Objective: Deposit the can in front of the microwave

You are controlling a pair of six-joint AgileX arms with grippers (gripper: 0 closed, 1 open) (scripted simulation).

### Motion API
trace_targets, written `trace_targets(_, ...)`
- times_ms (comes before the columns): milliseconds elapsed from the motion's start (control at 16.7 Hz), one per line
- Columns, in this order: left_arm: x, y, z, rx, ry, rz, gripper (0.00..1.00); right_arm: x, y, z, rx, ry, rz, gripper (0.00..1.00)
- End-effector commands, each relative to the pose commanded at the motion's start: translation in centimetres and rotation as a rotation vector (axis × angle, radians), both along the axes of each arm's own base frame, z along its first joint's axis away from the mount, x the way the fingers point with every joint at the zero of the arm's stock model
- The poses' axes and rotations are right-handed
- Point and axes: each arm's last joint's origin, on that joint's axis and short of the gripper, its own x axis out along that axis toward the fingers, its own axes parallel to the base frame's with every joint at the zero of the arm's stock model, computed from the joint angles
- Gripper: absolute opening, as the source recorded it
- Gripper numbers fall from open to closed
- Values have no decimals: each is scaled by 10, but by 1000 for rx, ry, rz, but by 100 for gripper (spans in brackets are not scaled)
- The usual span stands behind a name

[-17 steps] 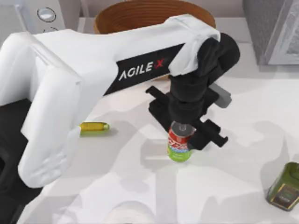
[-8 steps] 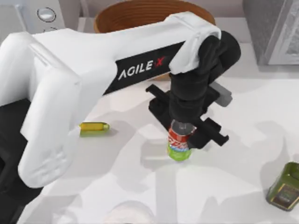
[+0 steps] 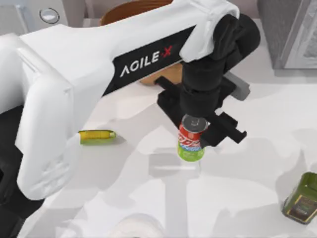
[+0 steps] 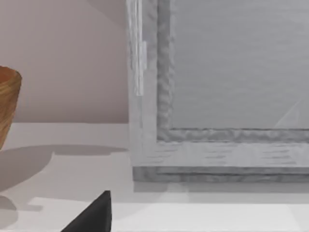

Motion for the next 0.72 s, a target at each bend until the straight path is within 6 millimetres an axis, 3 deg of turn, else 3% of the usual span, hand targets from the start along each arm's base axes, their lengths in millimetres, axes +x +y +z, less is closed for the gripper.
trace_targets(180, 4, 5, -1, 6, 3, 7, 0, 0, 0, 0, 0, 0, 0, 100)
trace_targets(300, 16, 26, 4, 18, 6, 42, 0, 0, 0, 0, 0, 0, 0, 100)
trace_targets(480, 45, 86, 16, 42, 22, 148, 0, 0, 0, 0, 0, 0, 0, 100)
trace_targets(720, 80, 198, 30, 60, 59, 348, 0, 0, 0, 0, 0, 0, 0, 100)
